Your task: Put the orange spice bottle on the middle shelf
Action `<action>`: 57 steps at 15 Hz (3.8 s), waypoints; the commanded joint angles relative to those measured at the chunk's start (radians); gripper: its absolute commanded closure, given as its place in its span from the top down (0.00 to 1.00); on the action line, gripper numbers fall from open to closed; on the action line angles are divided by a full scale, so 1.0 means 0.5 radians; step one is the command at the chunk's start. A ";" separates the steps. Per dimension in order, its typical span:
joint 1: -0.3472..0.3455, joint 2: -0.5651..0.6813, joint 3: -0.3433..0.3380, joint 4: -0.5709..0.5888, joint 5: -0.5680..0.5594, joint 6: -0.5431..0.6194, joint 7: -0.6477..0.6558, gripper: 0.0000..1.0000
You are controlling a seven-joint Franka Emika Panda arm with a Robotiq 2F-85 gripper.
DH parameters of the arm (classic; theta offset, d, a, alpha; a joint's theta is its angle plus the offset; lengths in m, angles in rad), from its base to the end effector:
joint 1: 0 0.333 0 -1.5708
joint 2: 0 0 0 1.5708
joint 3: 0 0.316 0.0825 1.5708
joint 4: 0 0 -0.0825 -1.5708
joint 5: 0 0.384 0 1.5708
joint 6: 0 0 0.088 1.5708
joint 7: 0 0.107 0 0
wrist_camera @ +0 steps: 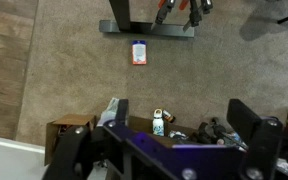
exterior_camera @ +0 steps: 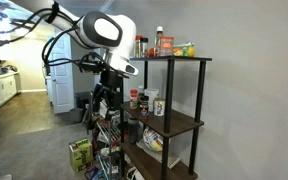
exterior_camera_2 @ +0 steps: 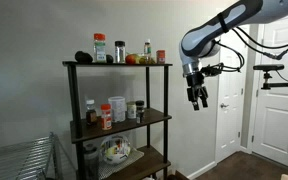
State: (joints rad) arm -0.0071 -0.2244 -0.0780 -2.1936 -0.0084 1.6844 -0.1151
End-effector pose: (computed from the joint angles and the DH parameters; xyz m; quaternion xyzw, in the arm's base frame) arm 0.4487 -0.0404 0.4588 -0.9897 -0.0181 0.1411 0.0186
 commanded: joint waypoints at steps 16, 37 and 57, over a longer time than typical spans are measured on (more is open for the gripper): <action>-0.019 0.001 0.018 0.003 0.004 -0.003 -0.003 1.00; 0.085 0.574 0.175 0.403 0.149 0.586 -0.003 1.00; 0.145 0.378 0.282 -0.104 0.226 1.162 -0.032 1.00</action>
State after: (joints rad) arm 0.0473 0.0455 0.0403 -2.1422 0.1240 2.1988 -0.1160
